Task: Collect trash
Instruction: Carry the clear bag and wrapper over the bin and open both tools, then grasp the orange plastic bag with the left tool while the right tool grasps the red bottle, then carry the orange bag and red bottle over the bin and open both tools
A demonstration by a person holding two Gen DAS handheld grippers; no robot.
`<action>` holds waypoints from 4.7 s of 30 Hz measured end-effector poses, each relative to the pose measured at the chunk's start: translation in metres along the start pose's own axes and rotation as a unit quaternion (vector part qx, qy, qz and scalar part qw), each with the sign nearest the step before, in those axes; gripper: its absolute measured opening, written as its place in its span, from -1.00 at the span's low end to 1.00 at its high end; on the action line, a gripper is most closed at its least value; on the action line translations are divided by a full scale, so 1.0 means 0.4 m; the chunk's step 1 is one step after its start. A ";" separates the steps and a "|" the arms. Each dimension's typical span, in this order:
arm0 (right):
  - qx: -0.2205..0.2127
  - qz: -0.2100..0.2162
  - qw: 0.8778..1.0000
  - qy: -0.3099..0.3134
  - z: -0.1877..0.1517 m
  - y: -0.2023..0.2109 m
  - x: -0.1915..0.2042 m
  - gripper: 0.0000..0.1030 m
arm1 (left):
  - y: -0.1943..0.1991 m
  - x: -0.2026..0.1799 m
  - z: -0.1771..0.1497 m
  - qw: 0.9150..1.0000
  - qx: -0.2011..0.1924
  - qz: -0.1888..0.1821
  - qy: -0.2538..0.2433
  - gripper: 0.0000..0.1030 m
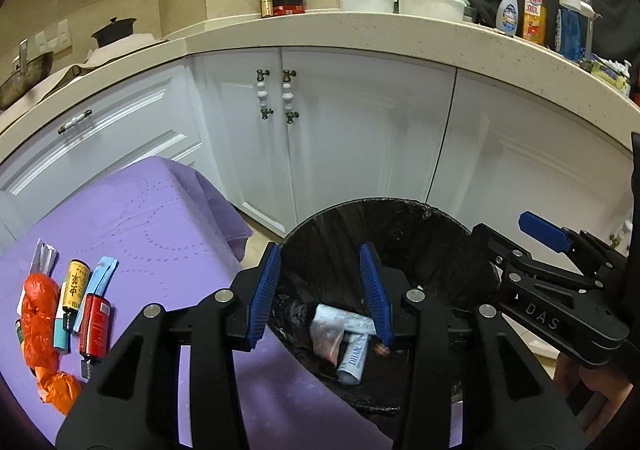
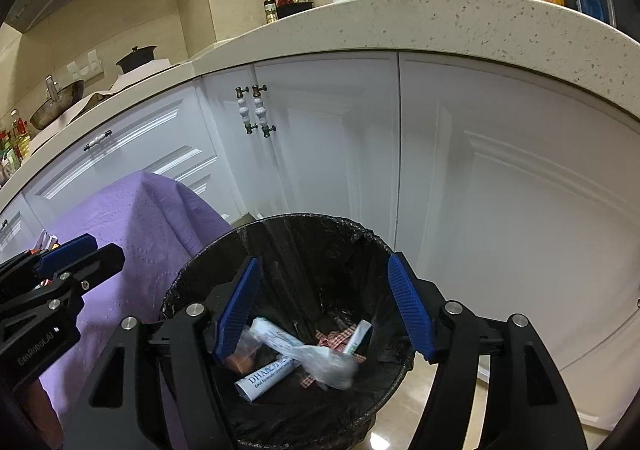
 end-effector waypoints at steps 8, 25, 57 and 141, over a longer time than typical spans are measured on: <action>0.002 0.005 1.000 0.000 -0.003 0.014 0.020 0.26 | 0.034 0.053 -0.004 1.000 -0.005 0.011 0.018 -0.22; 0.028 0.088 0.995 0.044 -0.065 0.022 0.282 0.30 | 0.187 0.351 -0.150 0.990 0.012 0.103 0.090 -0.10; 0.057 0.129 0.985 0.099 -0.119 0.009 0.472 0.30 | 0.170 0.477 -0.242 0.981 0.048 0.129 0.139 0.16; 0.030 0.061 0.995 0.079 -0.055 0.105 0.312 -0.51 | 0.276 0.393 -0.157 0.992 -0.011 0.068 0.105 -0.08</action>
Point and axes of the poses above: each gripper's, at about its wrist camera, not at the fingertips, and y roughly against the way its jaws point, x to its left, z to its top, the point moved 5 cm from there along -y, roughly the way its jaws point, and after that the axes turned 7 degrees about z, right-handed, at the moved point
